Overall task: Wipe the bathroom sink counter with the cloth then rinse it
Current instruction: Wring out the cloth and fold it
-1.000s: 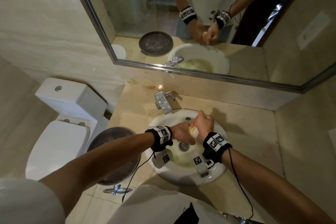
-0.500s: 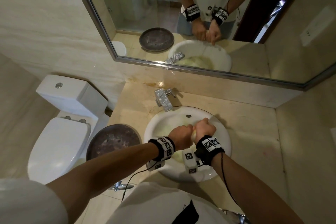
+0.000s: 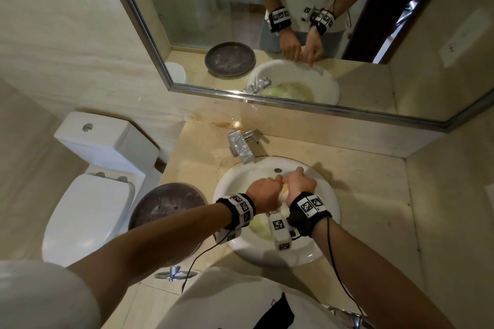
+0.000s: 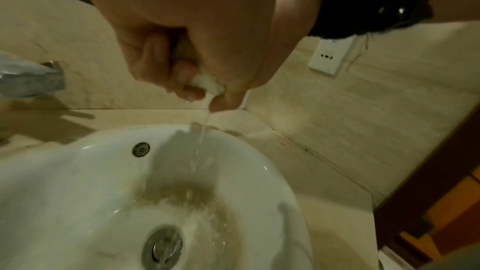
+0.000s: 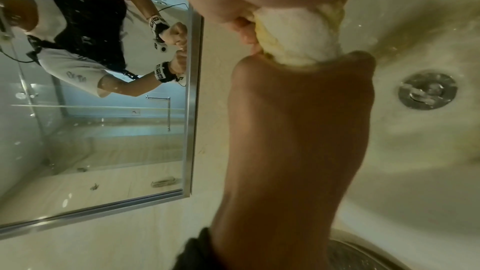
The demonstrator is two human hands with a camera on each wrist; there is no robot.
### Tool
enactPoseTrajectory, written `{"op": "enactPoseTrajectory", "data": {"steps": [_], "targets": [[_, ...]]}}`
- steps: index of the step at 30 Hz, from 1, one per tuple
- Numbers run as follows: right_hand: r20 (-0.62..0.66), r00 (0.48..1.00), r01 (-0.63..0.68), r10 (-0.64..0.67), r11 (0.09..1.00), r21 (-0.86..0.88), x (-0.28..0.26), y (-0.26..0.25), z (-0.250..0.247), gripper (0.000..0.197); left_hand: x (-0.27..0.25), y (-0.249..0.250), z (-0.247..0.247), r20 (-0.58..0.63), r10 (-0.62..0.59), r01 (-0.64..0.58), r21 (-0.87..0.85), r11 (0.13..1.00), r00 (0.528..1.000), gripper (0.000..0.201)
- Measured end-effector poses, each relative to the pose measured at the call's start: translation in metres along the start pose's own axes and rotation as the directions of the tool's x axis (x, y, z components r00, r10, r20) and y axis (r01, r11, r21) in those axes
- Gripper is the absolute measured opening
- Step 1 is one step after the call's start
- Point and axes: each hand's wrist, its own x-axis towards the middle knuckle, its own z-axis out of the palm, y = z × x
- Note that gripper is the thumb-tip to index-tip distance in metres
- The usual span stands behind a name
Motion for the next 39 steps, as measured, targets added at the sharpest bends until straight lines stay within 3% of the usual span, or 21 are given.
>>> {"op": "enactPoseTrajectory", "data": {"steps": [3,5,8,11,14,17,19,22,27,31,39], "targets": [[0.146,0.988,0.054,-0.058,0.998,0.028,0.005,-0.006,0.001,0.051,0.005,-0.011,-0.010,0.133,0.029,-0.002,-0.198,0.980,0.991,0.059],[0.280,0.952,0.114,-0.124,0.992,0.052,0.011,-0.006,-0.002,0.061,0.004,-0.016,-0.023,0.272,0.109,0.011,-0.404,0.915,0.956,0.047],[0.468,0.868,0.137,-0.168,0.986,0.099,0.014,-0.009,-0.009,0.061,-0.001,-0.023,-0.042,0.369,0.168,0.133,-0.666,0.734,0.914,0.032],[0.648,0.740,0.061,-0.182,0.977,0.205,0.010,-0.018,-0.015,0.064,-0.005,-0.025,-0.042,0.434,0.171,0.253,-0.755,0.605,0.885,0.039],[0.713,0.675,0.058,-0.189,0.977,0.204,0.004,-0.024,-0.015,0.067,-0.008,-0.021,-0.031,0.475,0.250,0.350,-0.839,0.416,0.844,0.037],[0.698,0.685,0.105,-0.208,0.977,0.188,0.000,-0.025,-0.016,0.066,-0.011,-0.017,-0.027,0.450,0.314,0.355,-0.880,0.315,0.836,0.022],[0.646,0.734,0.121,-0.210,0.976,0.181,-0.001,-0.023,-0.016,0.063,-0.014,-0.011,-0.029,0.432,0.238,0.335,-0.872,0.358,0.870,0.011],[0.520,0.829,0.129,-0.203,0.976,0.175,-0.001,-0.020,-0.013,0.059,-0.013,-0.003,-0.025,0.369,0.083,0.275,-0.807,0.523,0.926,0.011],[0.321,0.934,0.138,-0.157,0.987,0.082,-0.006,-0.016,-0.005,0.065,-0.005,0.001,-0.017,0.285,-0.060,0.232,-0.620,0.749,0.957,0.017],[0.178,0.980,0.081,-0.090,0.995,0.061,-0.008,-0.012,-0.001,0.053,-0.002,0.005,-0.008,0.202,-0.108,0.189,-0.440,0.878,0.973,0.023],[0.019,1.000,-0.022,0.022,0.999,0.041,-0.012,-0.004,-0.002,0.028,-0.010,0.005,0.005,0.057,-0.131,0.140,-0.205,0.969,0.990,0.041]]}}
